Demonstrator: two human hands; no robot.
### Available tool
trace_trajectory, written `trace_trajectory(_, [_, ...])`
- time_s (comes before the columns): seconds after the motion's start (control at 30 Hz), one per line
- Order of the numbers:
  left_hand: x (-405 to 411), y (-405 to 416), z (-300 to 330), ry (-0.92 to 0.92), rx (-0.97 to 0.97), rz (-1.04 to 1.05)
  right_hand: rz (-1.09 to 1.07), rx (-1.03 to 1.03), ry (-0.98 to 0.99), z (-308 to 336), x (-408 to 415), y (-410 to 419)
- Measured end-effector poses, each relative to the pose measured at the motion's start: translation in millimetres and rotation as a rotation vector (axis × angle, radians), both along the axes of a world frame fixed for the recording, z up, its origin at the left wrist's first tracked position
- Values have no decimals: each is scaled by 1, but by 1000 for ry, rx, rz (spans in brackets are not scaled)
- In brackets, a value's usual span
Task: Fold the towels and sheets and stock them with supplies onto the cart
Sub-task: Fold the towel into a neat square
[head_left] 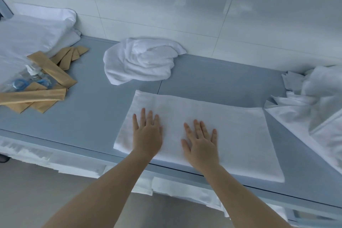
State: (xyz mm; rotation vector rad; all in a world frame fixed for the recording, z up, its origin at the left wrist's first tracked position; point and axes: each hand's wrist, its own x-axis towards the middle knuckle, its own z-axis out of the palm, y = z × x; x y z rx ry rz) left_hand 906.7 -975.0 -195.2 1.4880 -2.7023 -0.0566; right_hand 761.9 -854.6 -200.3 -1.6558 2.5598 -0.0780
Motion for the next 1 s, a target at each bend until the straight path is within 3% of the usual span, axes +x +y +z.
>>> trace_trajectory(0.17, [-61, 50, 1, 278, 192, -131, 25, 20, -42, -2, -4, 0])
trace_trajectory(0.47, [-68, 61, -16, 4, 125, -147, -156, 66, -20, -8, -60, 55])
trace_trajectory(0.83, [-81, 52, -7, -101, 201, -61, -430, 185, -34, -1, -112, 103])
trace_trajectory(0.93, [-88, 51, -2, -73, 167, -36, -479, 3, -20, 8, -101, 83])
trace_trajectory(1.0, [-88, 53, -4, -61, 141, -40, -362, -178, -41, 11, -91, 59])
